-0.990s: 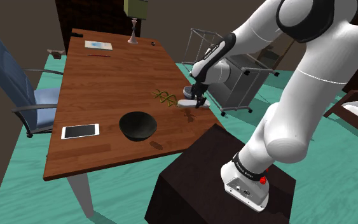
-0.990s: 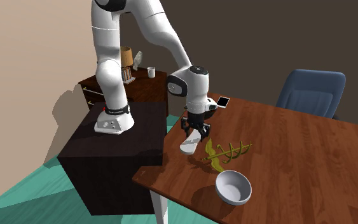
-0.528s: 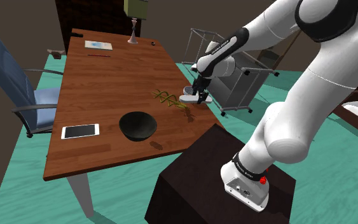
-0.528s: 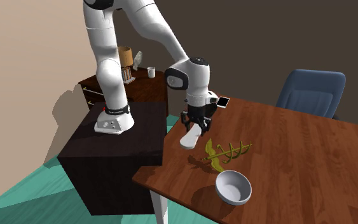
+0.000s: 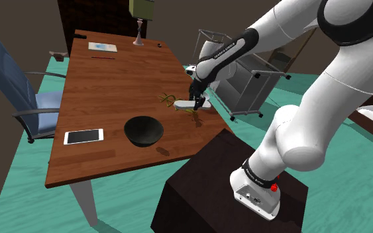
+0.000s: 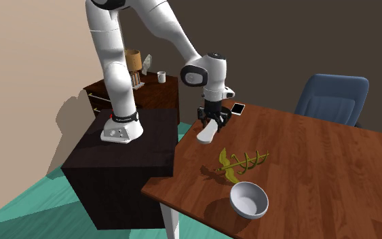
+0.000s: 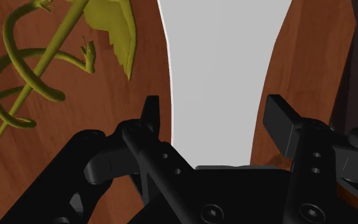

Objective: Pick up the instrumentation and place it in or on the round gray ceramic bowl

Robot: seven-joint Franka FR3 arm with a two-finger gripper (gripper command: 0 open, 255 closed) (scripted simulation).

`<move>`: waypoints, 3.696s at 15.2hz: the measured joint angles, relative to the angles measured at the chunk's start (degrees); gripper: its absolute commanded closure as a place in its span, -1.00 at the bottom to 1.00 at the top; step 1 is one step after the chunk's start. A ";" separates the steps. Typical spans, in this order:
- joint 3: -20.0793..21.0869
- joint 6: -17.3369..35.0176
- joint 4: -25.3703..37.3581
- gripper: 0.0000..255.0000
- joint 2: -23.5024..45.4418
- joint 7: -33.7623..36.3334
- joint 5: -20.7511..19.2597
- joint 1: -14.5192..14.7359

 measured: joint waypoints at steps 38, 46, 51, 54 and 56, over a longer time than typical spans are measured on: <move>18.72 4.30 15.04 1.00 21.08 23.16 12.24 13.90; 18.79 4.28 14.96 -1.00 21.16 23.16 12.28 13.93; 16.83 -0.47 14.77 -1.00 15.98 25.11 9.24 15.28; 16.42 -1.80 14.67 -1.00 14.46 25.92 8.29 15.71; 16.39 -1.93 14.68 -1.00 14.34 26.01 8.20 15.76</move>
